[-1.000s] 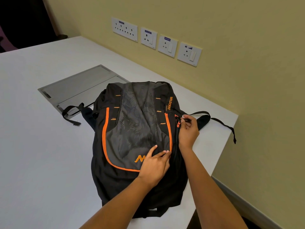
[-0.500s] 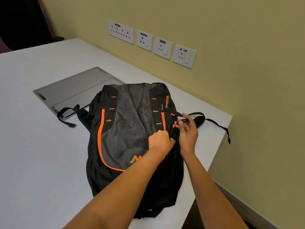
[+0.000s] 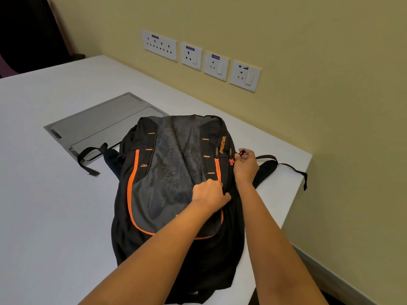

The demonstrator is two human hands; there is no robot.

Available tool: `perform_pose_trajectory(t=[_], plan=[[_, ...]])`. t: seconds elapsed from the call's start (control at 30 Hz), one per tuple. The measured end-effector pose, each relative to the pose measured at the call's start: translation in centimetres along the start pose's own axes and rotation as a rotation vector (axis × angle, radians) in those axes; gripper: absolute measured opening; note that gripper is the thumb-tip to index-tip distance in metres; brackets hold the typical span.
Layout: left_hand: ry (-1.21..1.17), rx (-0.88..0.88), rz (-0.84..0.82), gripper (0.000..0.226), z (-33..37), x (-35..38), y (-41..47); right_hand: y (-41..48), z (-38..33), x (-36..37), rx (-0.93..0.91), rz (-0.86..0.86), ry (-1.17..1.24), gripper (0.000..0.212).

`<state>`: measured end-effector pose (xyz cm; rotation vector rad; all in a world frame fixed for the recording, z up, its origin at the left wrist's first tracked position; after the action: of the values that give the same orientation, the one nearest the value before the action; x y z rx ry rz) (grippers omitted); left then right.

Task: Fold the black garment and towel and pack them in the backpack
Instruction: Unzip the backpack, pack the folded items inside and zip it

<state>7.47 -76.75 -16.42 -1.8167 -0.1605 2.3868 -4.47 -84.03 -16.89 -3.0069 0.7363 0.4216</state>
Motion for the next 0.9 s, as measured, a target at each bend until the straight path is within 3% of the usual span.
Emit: perform_pose_trajectory(t=[0.1, 0.17, 0.27, 0.43, 0.53, 0.63, 0.77, 0.9], plan=[[-0.05, 0.075, 0.145, 0.037, -0.5, -1.4, -0.4, -0.3, -0.6, 0.4, -0.109, -0.083, -0.236, 0.05], [-0.104, 0.161, 0.392, 0.036, -1.3, -3.2, -0.9, -1.4, -0.7, 0.9, -0.192, -0.129, -0.431, 0.063], [-0.119, 0.243, 0.613, 0.037, -3.5, -4.7, -1.2, -4.0, -1.1, 1.9, -0.36, -0.183, -0.649, 0.064], [0.019, 0.024, 0.331, 0.077, -8.8, -2.7, 0.1, -7.4, 0.2, 4.3, -0.458, -0.367, -0.843, 0.059], [0.053, -0.064, 0.3, 0.072, -11.0, -1.9, -0.2, -7.8, 1.5, 4.0, -0.385, -0.395, -0.902, 0.059], [-0.035, -0.276, 0.334, 0.058, -14.5, -1.9, -1.1, -7.8, 2.5, 3.4, -0.269, -0.41, -0.91, 0.061], [-0.114, -0.493, 0.327, 0.064, -17.3, -1.9, -2.5, -8.0, 3.5, 3.0, -0.087, -0.422, -0.893, 0.066], [-0.288, -0.724, 0.207, 0.079, -19.8, -1.1, -3.6, -8.2, 3.7, 2.2, -0.035, -0.394, -0.872, 0.064]])
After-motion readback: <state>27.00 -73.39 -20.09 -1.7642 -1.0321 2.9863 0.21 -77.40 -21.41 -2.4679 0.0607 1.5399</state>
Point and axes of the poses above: each hand's wrist, its own y-axis towards the middle knuckle, its own x-axis out of the palm, z = x × y, the point moved 7 cm from there along y, towards the middle knuckle, and after that the axes turned 3 degrees about -x, right-handed, at the moved point
